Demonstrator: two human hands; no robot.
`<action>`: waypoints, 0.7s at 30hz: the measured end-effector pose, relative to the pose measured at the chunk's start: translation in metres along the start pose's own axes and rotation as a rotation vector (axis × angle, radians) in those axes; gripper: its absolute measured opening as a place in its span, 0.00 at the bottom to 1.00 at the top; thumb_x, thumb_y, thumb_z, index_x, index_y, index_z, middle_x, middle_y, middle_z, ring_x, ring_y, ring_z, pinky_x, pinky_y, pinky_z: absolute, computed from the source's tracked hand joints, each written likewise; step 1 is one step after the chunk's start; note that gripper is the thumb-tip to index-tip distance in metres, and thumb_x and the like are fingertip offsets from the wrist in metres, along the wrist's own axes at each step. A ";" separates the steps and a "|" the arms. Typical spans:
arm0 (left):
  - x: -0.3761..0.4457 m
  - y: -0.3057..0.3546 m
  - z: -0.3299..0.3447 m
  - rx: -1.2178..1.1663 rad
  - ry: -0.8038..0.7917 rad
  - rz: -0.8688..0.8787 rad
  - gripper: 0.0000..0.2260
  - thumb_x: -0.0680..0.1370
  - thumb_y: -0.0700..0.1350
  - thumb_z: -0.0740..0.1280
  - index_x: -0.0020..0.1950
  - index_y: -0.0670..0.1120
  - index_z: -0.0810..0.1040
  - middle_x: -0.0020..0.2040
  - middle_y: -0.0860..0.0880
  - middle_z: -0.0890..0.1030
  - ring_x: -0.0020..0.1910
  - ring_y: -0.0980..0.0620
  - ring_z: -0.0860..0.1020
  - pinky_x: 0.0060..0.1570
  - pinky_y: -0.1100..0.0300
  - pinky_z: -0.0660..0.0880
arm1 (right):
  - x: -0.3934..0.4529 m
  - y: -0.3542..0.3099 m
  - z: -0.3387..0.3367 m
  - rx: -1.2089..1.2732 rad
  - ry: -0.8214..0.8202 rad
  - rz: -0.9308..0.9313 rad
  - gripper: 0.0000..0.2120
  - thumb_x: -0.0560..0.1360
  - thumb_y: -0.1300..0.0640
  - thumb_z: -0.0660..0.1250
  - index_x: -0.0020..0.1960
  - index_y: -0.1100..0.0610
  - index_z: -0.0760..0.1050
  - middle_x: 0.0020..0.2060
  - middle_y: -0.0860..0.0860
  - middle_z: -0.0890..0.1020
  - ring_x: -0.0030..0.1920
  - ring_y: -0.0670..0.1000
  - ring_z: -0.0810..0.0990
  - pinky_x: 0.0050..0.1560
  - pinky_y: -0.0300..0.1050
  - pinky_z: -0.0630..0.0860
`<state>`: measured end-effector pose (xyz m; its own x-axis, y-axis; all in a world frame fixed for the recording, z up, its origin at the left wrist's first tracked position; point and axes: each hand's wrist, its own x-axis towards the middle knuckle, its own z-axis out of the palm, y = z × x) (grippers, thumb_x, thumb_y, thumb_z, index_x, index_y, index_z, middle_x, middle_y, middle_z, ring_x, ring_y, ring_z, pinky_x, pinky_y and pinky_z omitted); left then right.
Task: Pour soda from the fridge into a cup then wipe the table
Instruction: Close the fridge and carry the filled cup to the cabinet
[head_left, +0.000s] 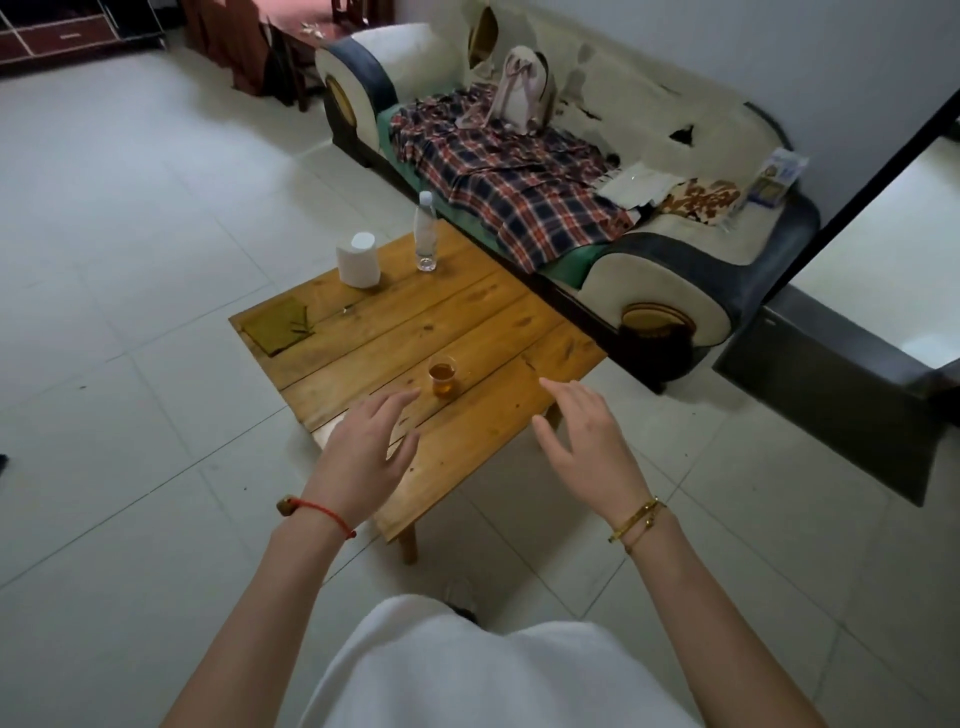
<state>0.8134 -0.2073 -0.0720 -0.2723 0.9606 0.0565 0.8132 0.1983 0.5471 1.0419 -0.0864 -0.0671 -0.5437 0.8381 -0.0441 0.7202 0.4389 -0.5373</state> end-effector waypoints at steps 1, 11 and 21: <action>0.014 -0.001 0.000 0.006 -0.003 0.002 0.20 0.81 0.48 0.63 0.73 0.49 0.69 0.68 0.49 0.74 0.67 0.50 0.70 0.63 0.61 0.65 | 0.013 0.003 -0.003 -0.003 -0.003 -0.001 0.24 0.82 0.47 0.57 0.76 0.51 0.61 0.73 0.49 0.67 0.76 0.48 0.58 0.76 0.50 0.59; 0.087 -0.014 0.018 -0.034 0.026 -0.178 0.19 0.81 0.48 0.62 0.72 0.51 0.68 0.69 0.49 0.73 0.68 0.50 0.69 0.68 0.54 0.68 | 0.120 0.032 0.008 0.005 -0.135 -0.047 0.23 0.81 0.47 0.57 0.75 0.50 0.61 0.72 0.49 0.68 0.76 0.48 0.59 0.75 0.52 0.62; 0.146 -0.010 0.066 -0.107 0.153 -0.495 0.22 0.81 0.48 0.63 0.74 0.51 0.66 0.70 0.51 0.71 0.70 0.52 0.68 0.69 0.55 0.67 | 0.242 0.076 -0.006 -0.014 -0.340 -0.219 0.23 0.81 0.49 0.58 0.75 0.53 0.63 0.71 0.50 0.70 0.74 0.47 0.63 0.74 0.47 0.63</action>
<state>0.7997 -0.0557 -0.1242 -0.6888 0.7161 -0.1132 0.5133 0.5920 0.6213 0.9674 0.1514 -0.1138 -0.7946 0.5706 -0.2075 0.5762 0.6011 -0.5538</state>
